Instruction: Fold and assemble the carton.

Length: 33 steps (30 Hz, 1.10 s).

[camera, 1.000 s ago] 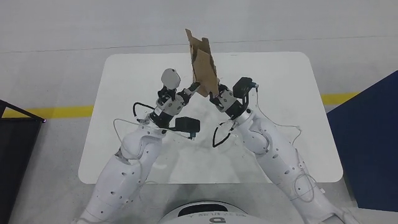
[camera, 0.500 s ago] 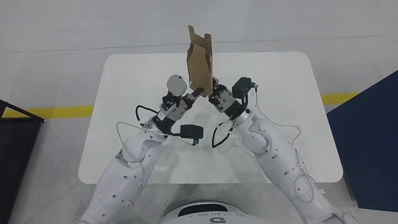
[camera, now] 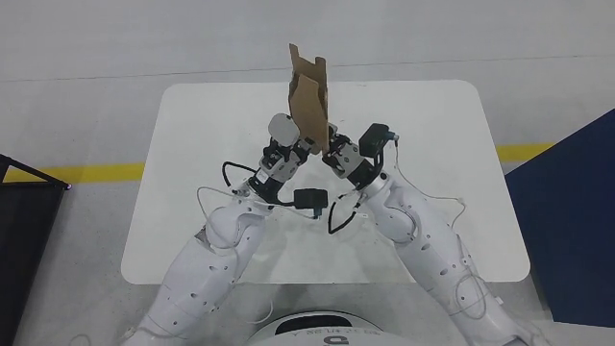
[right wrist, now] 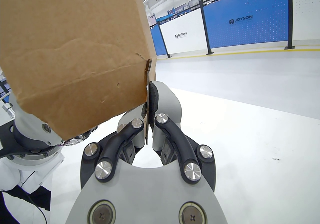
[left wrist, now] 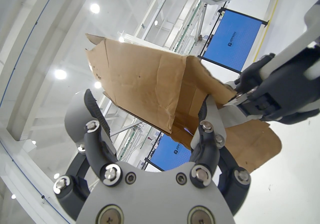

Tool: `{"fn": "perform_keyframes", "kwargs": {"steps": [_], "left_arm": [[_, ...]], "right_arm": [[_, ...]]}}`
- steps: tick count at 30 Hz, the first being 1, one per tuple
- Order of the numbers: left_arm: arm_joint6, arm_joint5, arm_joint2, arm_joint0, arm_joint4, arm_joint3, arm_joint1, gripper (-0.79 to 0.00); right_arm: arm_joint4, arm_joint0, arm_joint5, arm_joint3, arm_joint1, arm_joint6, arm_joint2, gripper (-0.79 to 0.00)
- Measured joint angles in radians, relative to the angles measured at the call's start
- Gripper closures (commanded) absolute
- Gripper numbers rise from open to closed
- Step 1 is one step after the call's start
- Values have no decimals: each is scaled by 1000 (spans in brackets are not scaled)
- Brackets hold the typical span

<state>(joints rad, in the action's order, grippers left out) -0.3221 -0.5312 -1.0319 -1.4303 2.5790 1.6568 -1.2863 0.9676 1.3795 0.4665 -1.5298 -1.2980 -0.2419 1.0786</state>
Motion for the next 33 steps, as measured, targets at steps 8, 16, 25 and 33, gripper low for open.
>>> {"fn": "perform_keyframes", "kwargs": {"steps": [8,16,25,33], "left_arm": [[38,-95,-25,1,-64,1,-9,-785],[82,-126,-69,4,-128,-19,-14,-785],[70,-94,-99,14,-162,-45,-17,-785],[18,-84,-92,2,-158,-52,-19,-613]], "right_arm": [[-2,-3,13,5,0,12,0,0],[-4,-18,17,13,-3,34,-9,0],[-4,-25,6,14,-8,46,-25,0],[2,-20,-9,6,-9,51,-25,0]]}}
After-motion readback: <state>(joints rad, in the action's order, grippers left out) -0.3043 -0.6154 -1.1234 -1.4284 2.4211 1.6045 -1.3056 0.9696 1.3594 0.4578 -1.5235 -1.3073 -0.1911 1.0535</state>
